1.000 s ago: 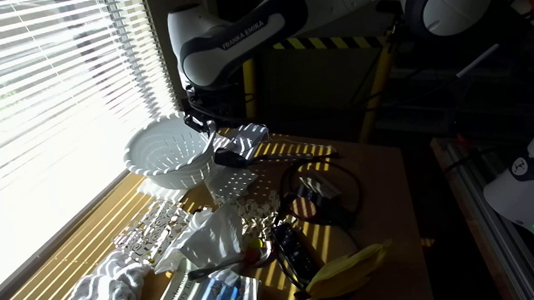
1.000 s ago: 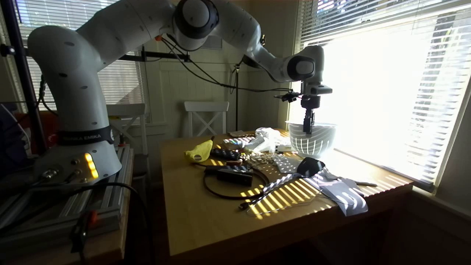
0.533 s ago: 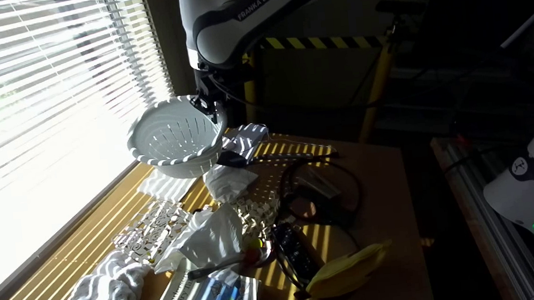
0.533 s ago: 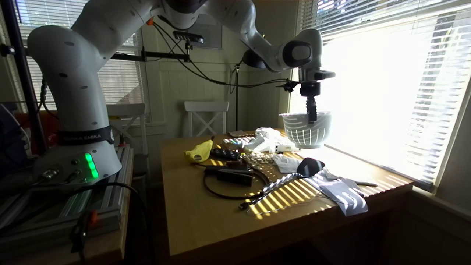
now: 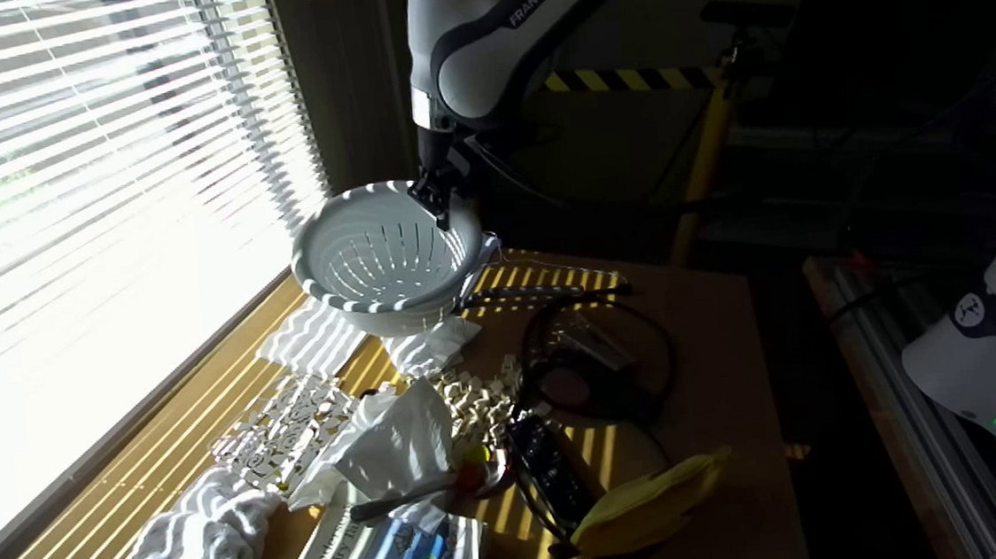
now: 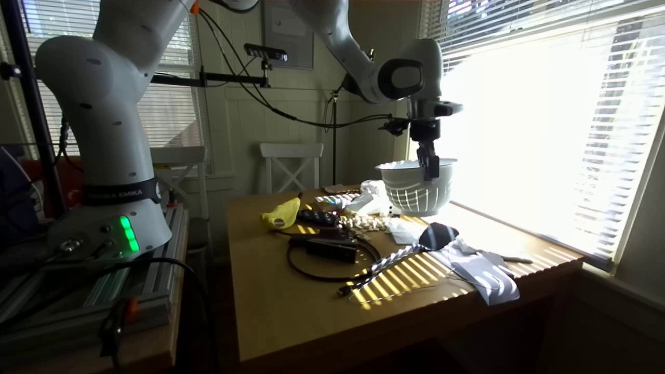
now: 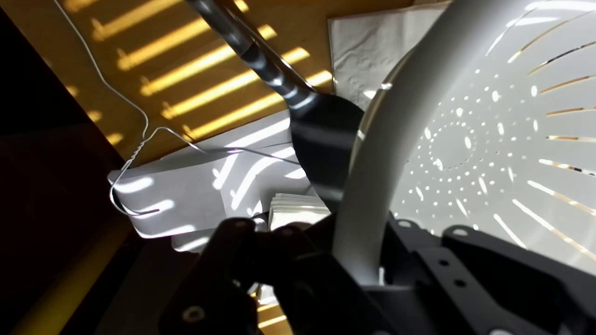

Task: Move the colander to the left

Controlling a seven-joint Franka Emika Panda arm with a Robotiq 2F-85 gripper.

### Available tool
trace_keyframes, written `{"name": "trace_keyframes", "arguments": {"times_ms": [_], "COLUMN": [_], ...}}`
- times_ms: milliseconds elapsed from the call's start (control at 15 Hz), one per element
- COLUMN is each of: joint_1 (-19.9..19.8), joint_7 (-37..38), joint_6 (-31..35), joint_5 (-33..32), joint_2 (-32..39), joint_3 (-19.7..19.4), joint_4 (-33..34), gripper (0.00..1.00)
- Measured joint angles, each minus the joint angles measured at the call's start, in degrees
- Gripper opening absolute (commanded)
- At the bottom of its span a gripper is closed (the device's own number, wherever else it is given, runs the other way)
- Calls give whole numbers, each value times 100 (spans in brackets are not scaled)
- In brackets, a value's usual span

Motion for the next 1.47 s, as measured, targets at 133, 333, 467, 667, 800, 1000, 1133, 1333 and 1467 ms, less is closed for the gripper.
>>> {"name": "trace_keyframes", "arguments": {"times_ms": [133, 333, 467, 667, 800, 1000, 1133, 1333, 1467], "joint_1": [-171, -452, -614, -838, -907, -985, -1108, -1477, -1833], "joint_7": [-134, -329, -345, -291, -80, 359, 644, 1241, 1736], "joint_6": [73, 154, 270, 279, 273, 272, 272, 138, -93], "joint_5": [367, 1099, 1583, 2037, 2069, 2050, 2015, 1566, 764], "joint_2": [-301, -782, -1127, -1716, -2147, -2831, -3293, -4015, -4474], "joint_3": [130, 300, 311, 170, -73, -518, -797, -1125, -1149], "joint_4": [-594, -1511, -2136, -3072, -3682, -4553, -5073, -5707, -6020], "gripper": [2, 2, 2, 2, 2, 2, 2, 2, 2]}}
